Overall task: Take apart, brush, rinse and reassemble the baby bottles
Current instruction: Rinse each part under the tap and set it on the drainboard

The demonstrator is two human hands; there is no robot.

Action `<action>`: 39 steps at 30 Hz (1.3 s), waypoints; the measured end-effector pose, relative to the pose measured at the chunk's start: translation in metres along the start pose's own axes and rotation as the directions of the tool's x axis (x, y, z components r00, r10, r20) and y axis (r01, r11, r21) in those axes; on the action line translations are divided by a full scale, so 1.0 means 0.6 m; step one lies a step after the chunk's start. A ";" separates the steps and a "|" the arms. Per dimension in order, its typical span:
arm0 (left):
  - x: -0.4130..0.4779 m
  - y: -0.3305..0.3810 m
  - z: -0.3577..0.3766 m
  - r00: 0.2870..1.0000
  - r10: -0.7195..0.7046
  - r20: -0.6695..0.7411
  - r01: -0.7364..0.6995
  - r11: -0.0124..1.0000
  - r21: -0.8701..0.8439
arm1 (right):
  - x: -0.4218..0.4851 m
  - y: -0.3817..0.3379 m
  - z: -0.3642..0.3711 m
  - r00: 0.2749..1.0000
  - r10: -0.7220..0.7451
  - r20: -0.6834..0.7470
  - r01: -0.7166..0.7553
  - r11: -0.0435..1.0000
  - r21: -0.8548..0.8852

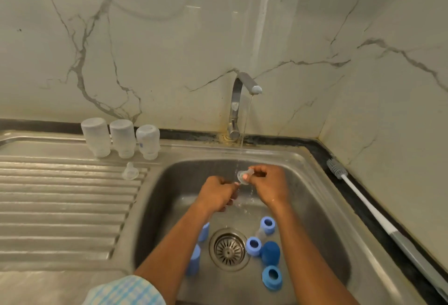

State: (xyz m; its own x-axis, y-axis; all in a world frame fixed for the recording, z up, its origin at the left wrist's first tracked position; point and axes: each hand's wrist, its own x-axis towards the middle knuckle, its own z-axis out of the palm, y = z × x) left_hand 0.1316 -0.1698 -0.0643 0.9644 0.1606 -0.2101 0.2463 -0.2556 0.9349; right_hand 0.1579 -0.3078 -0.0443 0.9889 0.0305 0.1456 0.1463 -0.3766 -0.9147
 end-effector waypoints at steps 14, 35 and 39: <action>-0.087 -0.058 -0.095 0.961 0.248 -0.118 -0.108 0.737 0.667 | -0.054 -0.070 -0.013 0.948 -0.313 -0.054 0.294 0.930 -0.221; -0.070 -0.054 -0.099 0.933 0.326 -0.152 -0.133 0.705 0.697 | -0.015 -0.041 -0.036 0.896 -0.268 -0.354 0.202 0.956 -0.212; -0.072 -0.054 -0.094 0.938 0.323 -0.126 -0.147 0.698 0.701 | -0.023 -0.028 -0.024 0.901 -0.312 -0.303 0.224 0.930 -0.290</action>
State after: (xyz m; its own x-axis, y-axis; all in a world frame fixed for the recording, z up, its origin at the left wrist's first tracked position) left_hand 0.0767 -0.1144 -0.0694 0.9720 0.1878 0.1411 0.0981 -0.8704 0.4824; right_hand 0.1412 -0.3151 -0.0257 0.8370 -0.1353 0.5302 0.3502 -0.6120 -0.7091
